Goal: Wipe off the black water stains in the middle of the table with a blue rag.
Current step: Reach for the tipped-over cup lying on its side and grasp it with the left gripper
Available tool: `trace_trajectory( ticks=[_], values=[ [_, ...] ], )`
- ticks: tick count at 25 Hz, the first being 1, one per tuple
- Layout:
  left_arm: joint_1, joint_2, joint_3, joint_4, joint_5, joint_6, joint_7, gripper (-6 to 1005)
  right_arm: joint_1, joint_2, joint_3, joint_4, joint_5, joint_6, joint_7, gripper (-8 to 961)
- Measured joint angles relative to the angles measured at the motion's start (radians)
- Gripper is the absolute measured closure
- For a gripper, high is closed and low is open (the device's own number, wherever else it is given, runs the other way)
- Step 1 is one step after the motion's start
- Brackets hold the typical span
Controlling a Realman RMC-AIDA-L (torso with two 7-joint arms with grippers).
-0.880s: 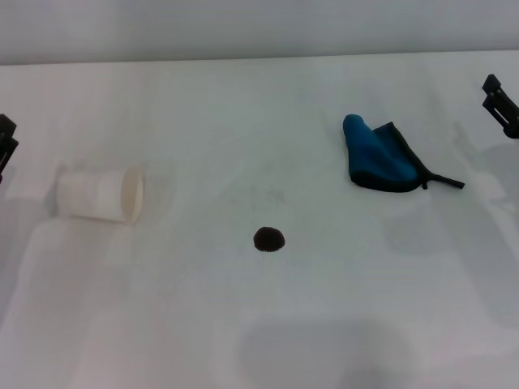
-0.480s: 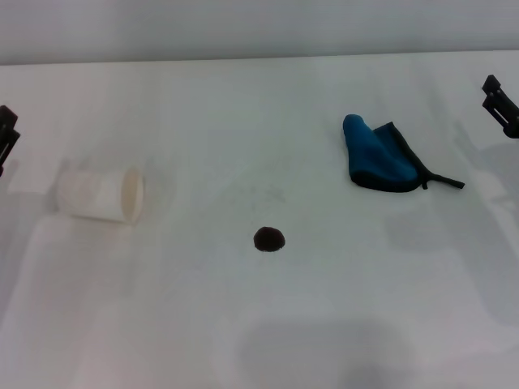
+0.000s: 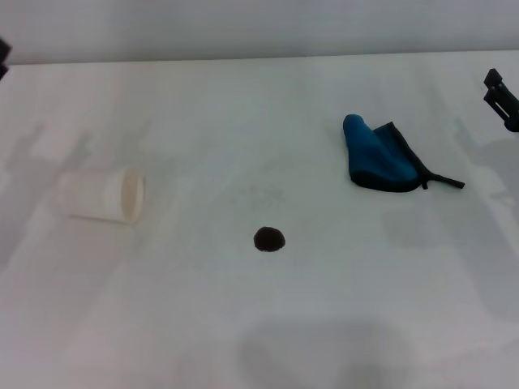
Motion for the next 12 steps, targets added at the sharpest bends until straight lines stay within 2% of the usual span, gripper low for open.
trace_trajectory(
  ticks=[2,4,6,9,10,12],
  values=[
    [-0.050,0.029,0.056,-0.048,0.037,0.011,-0.116,110,0.001,0.000,0.000,0.000,0.001,0.000,0.000,96],
    [-0.108,0.051,0.166,-0.127,0.059,0.036,-0.239,111,0.001,0.000,0.000,0.000,0.002,0.000,0.000,97],
    [-0.156,0.057,0.252,-0.231,0.082,0.059,-0.351,113,-0.001,-0.001,0.001,0.000,0.004,0.000,0.000,97],
    [-0.175,0.057,0.269,-0.275,0.105,0.069,-0.385,115,-0.003,-0.001,0.002,0.000,0.006,0.000,0.000,97],
    [-0.219,0.057,0.275,-0.377,0.196,0.110,-0.451,115,-0.004,-0.002,0.002,0.000,0.006,0.000,0.000,97],
    [-0.276,0.077,0.275,-0.476,0.336,0.170,-0.521,117,-0.006,-0.002,0.002,0.000,0.007,0.000,0.000,97]
  ],
)
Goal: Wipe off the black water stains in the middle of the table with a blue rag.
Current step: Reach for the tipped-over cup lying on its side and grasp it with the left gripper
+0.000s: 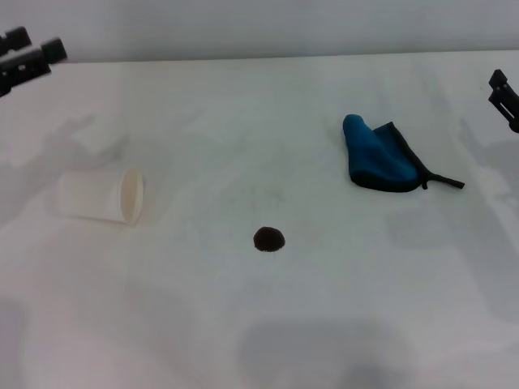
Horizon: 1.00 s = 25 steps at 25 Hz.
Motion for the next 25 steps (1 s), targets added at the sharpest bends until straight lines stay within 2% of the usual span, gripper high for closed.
trace_trajectory(
  ticks=[2,3,4,5,6,8,9,10,15,20,22,25],
  values=[
    [-0.035,0.019,0.001,-0.039,0.096,0.031,-0.032,118,-0.002,0.000,0.000,0.000,0.000,0.000,0.000,97],
    [-0.035,0.019,0.001,-0.039,0.096,0.031,-0.032,119,-0.003,0.000,0.000,0.000,0.000,0.000,0.000,97],
    [-0.054,0.032,0.001,-0.053,0.159,0.050,-0.034,119,-0.003,0.000,0.000,0.000,0.000,0.000,0.000,97],
    [-0.096,0.058,0.003,-0.073,0.293,0.081,-0.030,120,-0.004,0.000,0.000,0.000,-0.001,0.000,0.000,97],
    [-0.122,0.072,0.003,-0.080,0.380,0.098,-0.025,121,-0.006,0.000,0.000,0.002,-0.001,0.000,0.000,96],
    [-0.163,0.087,0.003,-0.085,0.512,0.118,-0.023,122,-0.009,0.000,0.000,0.008,0.001,0.000,0.000,96],
    [-0.163,0.087,0.003,-0.085,0.512,0.118,-0.023,123,-0.009,0.000,0.000,0.008,0.001,0.000,0.000,96],
    [-0.207,0.098,0.004,-0.094,0.630,0.144,-0.024,123,-0.010,0.000,0.000,0.010,0.001,-0.002,0.000,96],
    [-0.272,0.103,0.005,-0.113,0.742,0.173,-0.009,127,-0.011,0.001,-0.003,0.011,-0.004,-0.010,0.000,96],
    [-0.364,0.114,0.006,-0.141,0.873,0.168,0.071,130,-0.011,0.002,0.002,0.011,0.006,-0.011,0.004,96],
    [-0.373,0.114,0.006,-0.148,0.883,0.164,0.083,131,-0.011,0.004,0.006,0.011,0.013,-0.012,0.011,97],
    [-0.431,0.105,0.007,-0.187,0.945,0.115,0.157,133,-0.008,0.006,0.030,0.012,0.018,-0.024,0.013,97]
  ],
)
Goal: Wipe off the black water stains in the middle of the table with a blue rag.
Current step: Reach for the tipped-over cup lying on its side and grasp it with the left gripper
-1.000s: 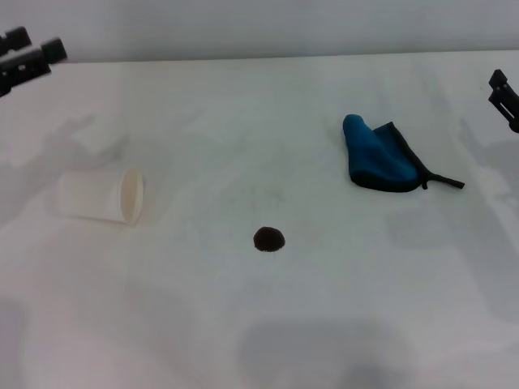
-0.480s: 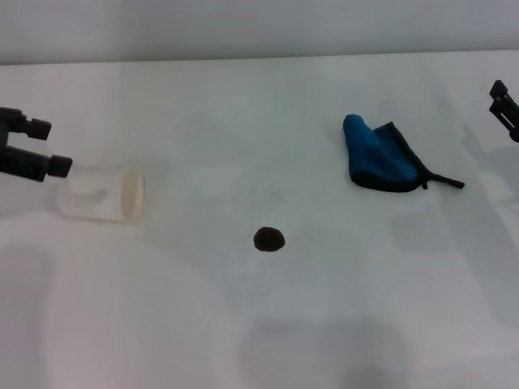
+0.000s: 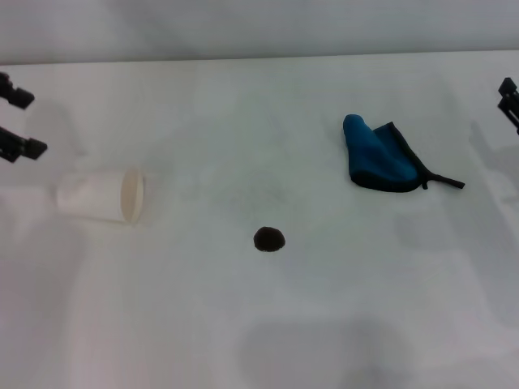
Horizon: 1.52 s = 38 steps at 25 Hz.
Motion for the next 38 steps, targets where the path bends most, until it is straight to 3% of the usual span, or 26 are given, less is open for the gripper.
trace_trajectory(
  ticks=[6,9,10,12,13,24,28,38],
  values=[
    [-0.048,-0.029,0.000,-0.004,0.073,-0.029,0.088,137,0.006,0.003,0.059,0.025,0.001,0.001,0.001,97],
    [-0.083,-0.070,0.001,-0.006,0.169,-0.068,0.120,139,0.006,0.004,0.074,0.033,0.001,0.007,0.002,97],
    [-0.083,-0.070,0.001,-0.006,0.169,-0.068,0.120,140,0.006,0.004,0.076,0.034,0.001,0.009,0.004,97],
    [-0.109,-0.119,0.001,-0.007,0.256,-0.138,0.123,141,0.006,0.004,0.077,0.035,0.001,0.015,0.012,97],
    [-0.109,-0.119,0.001,-0.007,0.256,-0.138,0.123,142,0.006,0.004,0.077,0.035,0.001,0.018,0.017,97],
    [-0.095,-0.224,-0.001,-0.035,0.269,-0.277,0.192,149,0.008,0.004,0.077,0.036,-0.003,0.034,0.025,96],
    [-0.092,-0.245,-0.001,-0.034,0.269,-0.306,0.200,152,0.007,0.004,0.077,0.040,-0.006,0.036,0.025,96],
    [-0.091,-0.253,-0.001,0.001,0.265,-0.350,0.211,159,-0.004,0.004,0.077,0.068,-0.009,0.048,0.026,96]
  ],
)
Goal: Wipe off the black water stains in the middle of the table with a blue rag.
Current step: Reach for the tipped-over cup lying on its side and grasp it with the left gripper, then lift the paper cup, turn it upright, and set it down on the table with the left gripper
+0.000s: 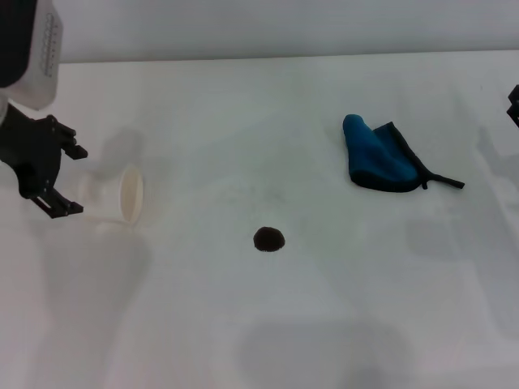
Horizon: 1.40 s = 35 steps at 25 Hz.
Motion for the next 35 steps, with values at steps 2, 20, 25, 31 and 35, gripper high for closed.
trace_trajectory(
  ticks=[2,20,25,31,35],
  values=[
    [0.003,-0.002,-0.001,0.027,-0.002,-0.022,0.004,160,-0.002,0.000,0.000,0.004,0.000,0.000,0.000,96],
    [0.050,-0.005,-0.002,0.154,-0.030,-0.144,0.014,172,-0.016,-0.006,0.000,0.000,0.008,0.000,0.000,96],
    [0.073,-0.006,-0.002,0.179,-0.031,-0.185,0.013,175,-0.015,-0.008,0.000,-0.002,0.008,-0.001,0.000,96],
    [0.097,-0.006,-0.003,0.199,-0.039,-0.221,0.008,179,-0.017,-0.008,0.000,-0.003,0.008,-0.001,0.000,97],
    [0.101,-0.006,-0.003,0.200,-0.045,-0.222,0.005,182,-0.017,-0.009,0.000,-0.005,0.008,0.000,0.000,97]
  ],
)
